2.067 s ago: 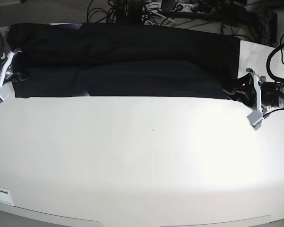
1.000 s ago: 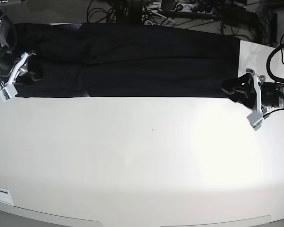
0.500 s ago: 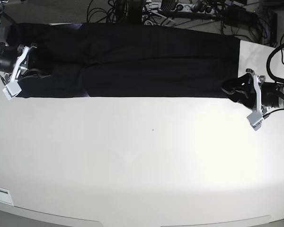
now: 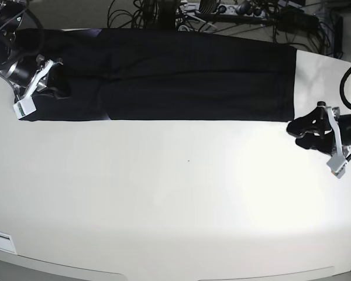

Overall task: Fold the T-shirt properly
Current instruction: 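Release the hem and withdraw both grippers from the folded shirt, then grasp the folded shirt's end with the left gripper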

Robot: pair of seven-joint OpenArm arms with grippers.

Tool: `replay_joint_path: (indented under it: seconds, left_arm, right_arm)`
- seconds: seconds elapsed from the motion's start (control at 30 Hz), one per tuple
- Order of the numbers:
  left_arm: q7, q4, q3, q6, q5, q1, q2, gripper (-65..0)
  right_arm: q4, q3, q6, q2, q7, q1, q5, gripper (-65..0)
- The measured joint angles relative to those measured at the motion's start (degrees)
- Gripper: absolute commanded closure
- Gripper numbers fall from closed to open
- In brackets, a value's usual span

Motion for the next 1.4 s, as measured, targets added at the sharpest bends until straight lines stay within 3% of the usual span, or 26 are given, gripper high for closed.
replay_joint_path:
  seconds: [0.17, 0.33, 0.6, 0.67, 0.73, 0.93, 1.07, 1.13, 1.2, 1.3, 1.4]
  left_arm:
    - [-1.6, -0.1, -3.1, 4.2, 5.4, -0.1, 0.0, -31.7]
    - [-2.4, -0.4, -5.5, 4.3, 5.4, -0.1, 0.3, -31.7]
    - [-2.6, -0.4, -5.4, 4.3, 5.4, -0.1, 2.4, -31.7]
    - [-2.6, -0.4, -5.4, 4.3, 5.6, -0.1, 3.0, -31.7]
    - [-2.6, -0.4, -5.4, 4.2, 5.5, 0.0, 3.3, -31.7]
    - [-2.6, -0.4, -5.4, 4.4, 7.6, -0.1, 3.2, -31.7]
    - [-2.6, -0.4, -5.4, 4.6, 8.0, 0.6, 3.2, -31.7]
    - [-2.6, -0.4, -5.4, 4.9, 8.1, 1.2, 3.3, -31.7]
    - [-3.0, -0.4, -5.9, 5.1, 8.6, 2.4, 4.2, -31.7]
    - [-4.0, -0.4, -7.4, 7.9, 11.8, 5.4, 7.5, -31.7]
    - [-4.6, -0.5, -10.7, 9.8, 13.1, 9.3, 11.8, -31.7]
  right_arm:
    - [0.0, 0.0, 0.0, 0.2, 0.9, -2.6, -2.3, 0.0]
    - [-1.2, 0.0, 0.0, -1.1, 7.4, -5.2, -11.3, 0.0]
    - [-8.6, -3.1, 0.9, -1.6, 16.9, -4.7, -16.9, 0.0]
    - [-8.6, -3.7, -3.3, -1.7, 20.4, -4.5, -19.7, 0.0]
    - [-8.5, -3.9, -10.0, -1.9, 22.6, -3.6, -22.8, 0.0]
    - [-8.5, -3.8, -29.5, -1.7, 22.6, 0.3, -33.9, 0.0]
    - [-8.5, -3.8, -40.2, -1.9, 21.6, 1.0, -39.5, 0.0]
    - [-8.5, -3.8, -42.3, -1.9, 21.4, 1.1, -42.2, 0.0]
    - [-8.6, -3.8, -40.9, -1.9, 21.4, 1.1, -42.4, 0.0]
    - [-7.7, -3.8, -39.9, -1.9, 19.6, 1.9, -42.9, 0.0]
    - [-5.3, -3.8, -39.8, -2.1, 18.9, 2.2, -43.2, -11.9]
